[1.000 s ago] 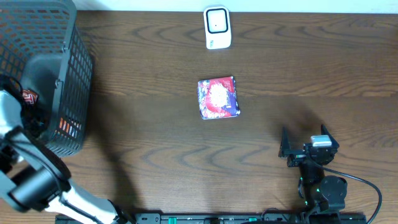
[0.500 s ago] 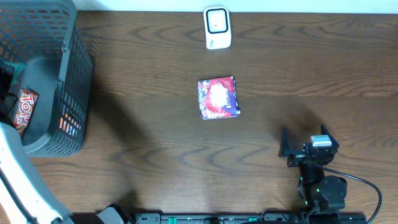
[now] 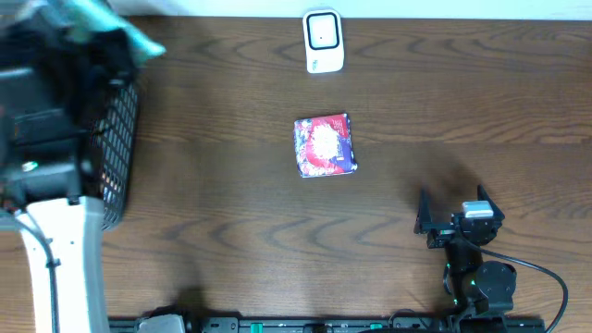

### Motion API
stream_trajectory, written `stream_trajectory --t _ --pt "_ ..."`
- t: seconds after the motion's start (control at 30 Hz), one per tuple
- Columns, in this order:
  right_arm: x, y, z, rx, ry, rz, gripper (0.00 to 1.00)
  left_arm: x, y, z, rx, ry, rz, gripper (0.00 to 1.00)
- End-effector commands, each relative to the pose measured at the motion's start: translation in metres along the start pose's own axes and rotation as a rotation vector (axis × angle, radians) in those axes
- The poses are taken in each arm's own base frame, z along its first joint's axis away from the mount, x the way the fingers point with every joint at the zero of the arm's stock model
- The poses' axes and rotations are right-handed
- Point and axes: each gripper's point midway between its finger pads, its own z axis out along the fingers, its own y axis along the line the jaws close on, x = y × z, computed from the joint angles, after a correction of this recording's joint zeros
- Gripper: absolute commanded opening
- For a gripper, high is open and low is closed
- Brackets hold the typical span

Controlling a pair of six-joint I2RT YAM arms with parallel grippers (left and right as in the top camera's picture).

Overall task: Scan the item barcode
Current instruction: 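Carry the green wipes pack out and set it beside the pink bag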

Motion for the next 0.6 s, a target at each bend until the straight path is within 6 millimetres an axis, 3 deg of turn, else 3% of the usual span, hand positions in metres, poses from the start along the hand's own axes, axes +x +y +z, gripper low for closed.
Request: stream_trajectory --t 0.0,0.1,0.3,0.57 --pt "0.000 -0.001 0.000 0.008 -0.001 -0.008 0.99 0.055 -0.036 0.020 0.090 0.169 0.268 0.08" --pt "0.000 -0.001 0.000 0.008 -0.001 -0.008 0.99 0.102 -0.045 0.034 0.108 0.318 0.326 0.07" --pt "0.000 -0.001 0.000 0.008 -0.001 -0.008 0.99 0.177 -0.044 0.058 0.113 0.553 0.431 0.07" --pt "0.000 -0.001 0.000 0.008 -0.001 -0.008 0.99 0.257 -0.015 0.071 0.080 0.845 0.557 0.07"
